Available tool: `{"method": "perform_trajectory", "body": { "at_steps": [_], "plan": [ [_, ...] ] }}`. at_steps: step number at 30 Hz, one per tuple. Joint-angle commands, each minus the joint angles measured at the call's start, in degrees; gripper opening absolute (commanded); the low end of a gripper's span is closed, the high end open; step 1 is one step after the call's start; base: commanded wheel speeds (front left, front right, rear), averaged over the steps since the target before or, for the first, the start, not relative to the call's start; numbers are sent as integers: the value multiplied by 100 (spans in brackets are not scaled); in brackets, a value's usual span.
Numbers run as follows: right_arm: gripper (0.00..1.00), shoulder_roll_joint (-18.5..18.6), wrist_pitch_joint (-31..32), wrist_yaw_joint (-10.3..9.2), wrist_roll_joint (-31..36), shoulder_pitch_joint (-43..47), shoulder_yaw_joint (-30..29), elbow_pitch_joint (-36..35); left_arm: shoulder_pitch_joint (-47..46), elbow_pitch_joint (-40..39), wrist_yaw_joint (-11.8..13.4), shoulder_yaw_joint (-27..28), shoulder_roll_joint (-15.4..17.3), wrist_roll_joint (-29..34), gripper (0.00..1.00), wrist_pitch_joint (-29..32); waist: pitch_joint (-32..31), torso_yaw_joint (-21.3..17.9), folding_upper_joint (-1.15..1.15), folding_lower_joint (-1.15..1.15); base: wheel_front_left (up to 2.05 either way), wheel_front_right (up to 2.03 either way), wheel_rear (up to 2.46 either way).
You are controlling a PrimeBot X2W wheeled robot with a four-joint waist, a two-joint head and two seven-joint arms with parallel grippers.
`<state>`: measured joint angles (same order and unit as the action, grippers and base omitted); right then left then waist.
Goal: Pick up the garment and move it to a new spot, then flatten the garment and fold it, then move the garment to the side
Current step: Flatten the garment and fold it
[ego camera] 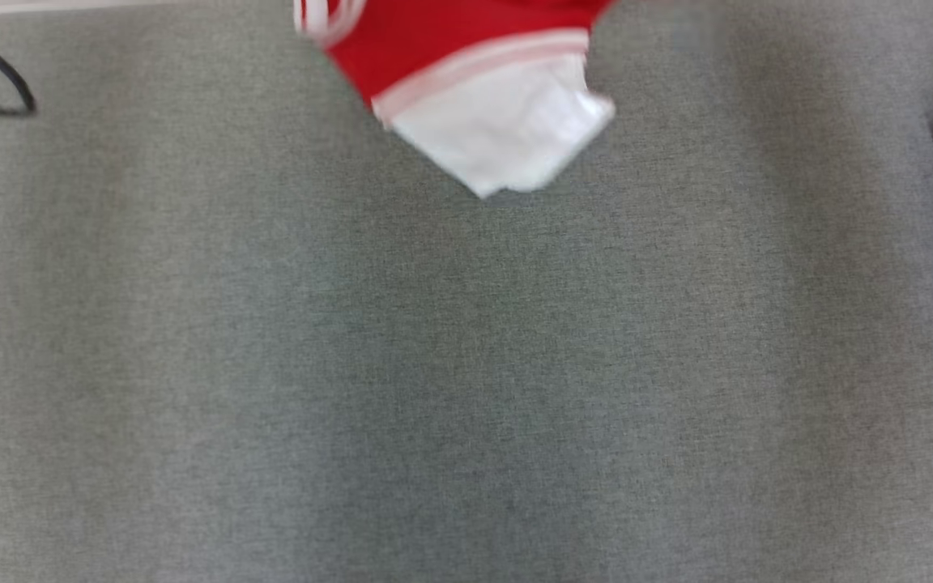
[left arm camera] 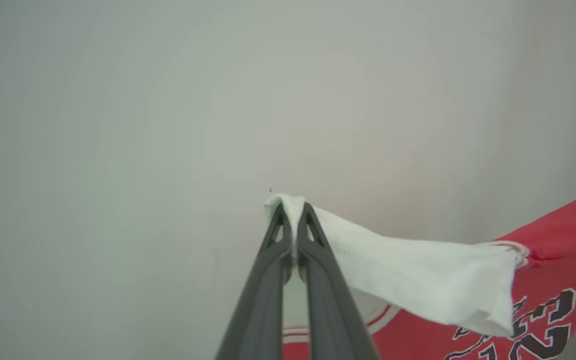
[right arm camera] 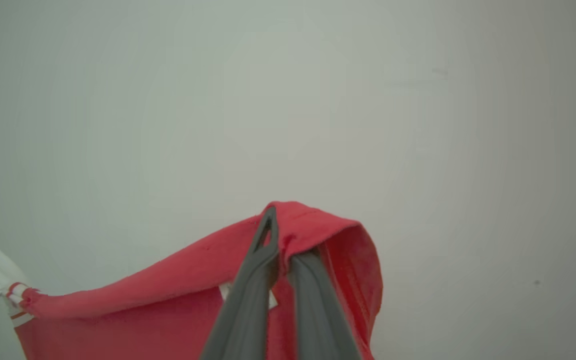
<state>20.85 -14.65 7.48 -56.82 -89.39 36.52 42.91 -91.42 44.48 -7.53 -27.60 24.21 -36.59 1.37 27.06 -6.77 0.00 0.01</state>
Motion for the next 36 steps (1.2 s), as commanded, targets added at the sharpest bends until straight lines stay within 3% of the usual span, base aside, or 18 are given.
{"method": "perform_trajectory", "body": {
  "at_steps": [1,8,17,24,36],
  "plan": [
    [0,48,-18,0,-57,-201,-3,52,-188,98,9,-19,52,-33,0,-79,-20,-7,0,-1,0,0,0],
    [0,131,-51,0,-201,-518,96,178,-720,498,9,-269,-3,-253,0,-212,-186,36,0,-1,0,0,0],
    [0,249,31,0,-792,424,612,300,-176,615,10,-934,159,-691,0,-76,-386,244,0,-1,0,0,0],
    [0,387,284,0,-1477,1525,1172,33,971,136,9,-1738,445,-1463,0,818,-1017,399,0,-1,0,0,0],
    [0,928,1699,0,-2345,3148,2421,-785,2898,-1284,9,-2690,1167,-2897,0,2582,-2269,593,0,-1,0,0,0]
  ]
}}
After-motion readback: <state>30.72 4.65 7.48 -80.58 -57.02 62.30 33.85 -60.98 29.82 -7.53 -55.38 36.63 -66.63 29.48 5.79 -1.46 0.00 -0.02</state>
